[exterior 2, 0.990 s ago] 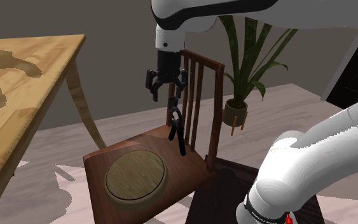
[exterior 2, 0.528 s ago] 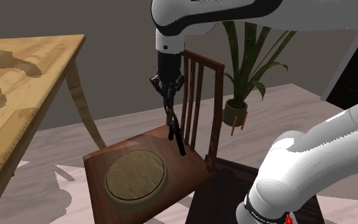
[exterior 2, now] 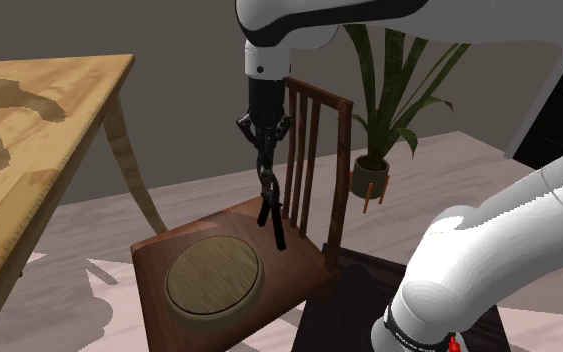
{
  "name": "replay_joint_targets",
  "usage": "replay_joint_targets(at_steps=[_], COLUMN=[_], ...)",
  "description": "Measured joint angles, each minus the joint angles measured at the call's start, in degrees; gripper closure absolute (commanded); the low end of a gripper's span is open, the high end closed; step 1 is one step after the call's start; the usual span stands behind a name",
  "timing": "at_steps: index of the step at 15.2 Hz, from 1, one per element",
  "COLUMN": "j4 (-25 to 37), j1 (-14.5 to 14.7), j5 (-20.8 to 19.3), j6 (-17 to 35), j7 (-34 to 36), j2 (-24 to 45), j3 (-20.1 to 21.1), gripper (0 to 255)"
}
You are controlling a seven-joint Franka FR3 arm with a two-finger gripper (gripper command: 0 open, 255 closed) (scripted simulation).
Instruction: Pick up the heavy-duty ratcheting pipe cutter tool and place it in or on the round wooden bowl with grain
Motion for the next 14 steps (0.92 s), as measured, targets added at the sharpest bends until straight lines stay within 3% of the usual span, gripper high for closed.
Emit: replay_joint_targets(at_steps=[6,14], j4=[4.9,12.8], j1=[-1.0,-2.7], j5=[1.3,1.5], j6=[-9.2,-15.9], j7=[0.4,0.5], j2=[1.0,2.6], j3=[0.5,1.6], gripper=[255,255])
